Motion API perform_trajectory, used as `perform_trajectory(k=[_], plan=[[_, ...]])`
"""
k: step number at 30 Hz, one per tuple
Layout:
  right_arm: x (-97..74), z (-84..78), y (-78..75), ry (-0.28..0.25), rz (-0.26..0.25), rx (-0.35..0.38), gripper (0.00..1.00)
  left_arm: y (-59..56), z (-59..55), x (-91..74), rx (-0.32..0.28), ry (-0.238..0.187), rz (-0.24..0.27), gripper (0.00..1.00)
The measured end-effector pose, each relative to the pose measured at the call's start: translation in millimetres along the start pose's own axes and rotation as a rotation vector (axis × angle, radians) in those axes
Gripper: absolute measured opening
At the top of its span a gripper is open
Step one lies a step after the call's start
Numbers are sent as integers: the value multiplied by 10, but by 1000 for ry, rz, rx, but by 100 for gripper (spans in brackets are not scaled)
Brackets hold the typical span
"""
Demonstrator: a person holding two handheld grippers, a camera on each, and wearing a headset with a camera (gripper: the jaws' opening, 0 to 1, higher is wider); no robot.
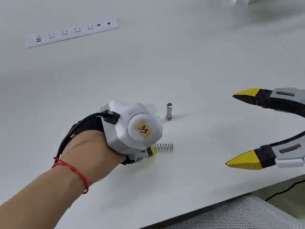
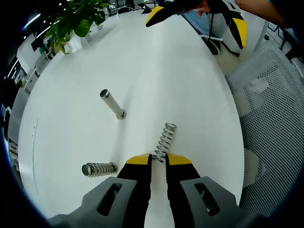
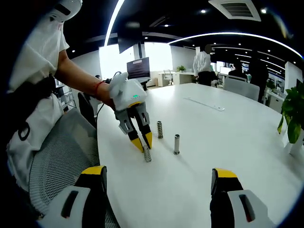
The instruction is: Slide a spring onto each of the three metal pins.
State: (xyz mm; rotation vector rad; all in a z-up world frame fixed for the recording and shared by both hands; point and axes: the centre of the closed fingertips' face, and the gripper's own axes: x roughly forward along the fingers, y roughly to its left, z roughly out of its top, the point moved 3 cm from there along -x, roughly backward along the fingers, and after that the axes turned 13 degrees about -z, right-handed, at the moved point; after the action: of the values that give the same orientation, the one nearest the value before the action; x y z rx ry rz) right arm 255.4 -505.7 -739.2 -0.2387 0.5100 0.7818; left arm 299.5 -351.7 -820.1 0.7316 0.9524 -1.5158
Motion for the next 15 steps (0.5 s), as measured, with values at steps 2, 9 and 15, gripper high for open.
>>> perform_trajectory(k=[2, 9, 15], plan=[[0, 1, -5, -1, -3, 2, 90, -11, 5, 9, -6, -3, -6, 8], [0, 3, 8, -1, -1, 0, 90, -28, 22, 21, -18, -10, -9, 7], [3, 4, 32, -2, 4, 8, 89, -54, 26, 30, -40, -26, -17, 7]])
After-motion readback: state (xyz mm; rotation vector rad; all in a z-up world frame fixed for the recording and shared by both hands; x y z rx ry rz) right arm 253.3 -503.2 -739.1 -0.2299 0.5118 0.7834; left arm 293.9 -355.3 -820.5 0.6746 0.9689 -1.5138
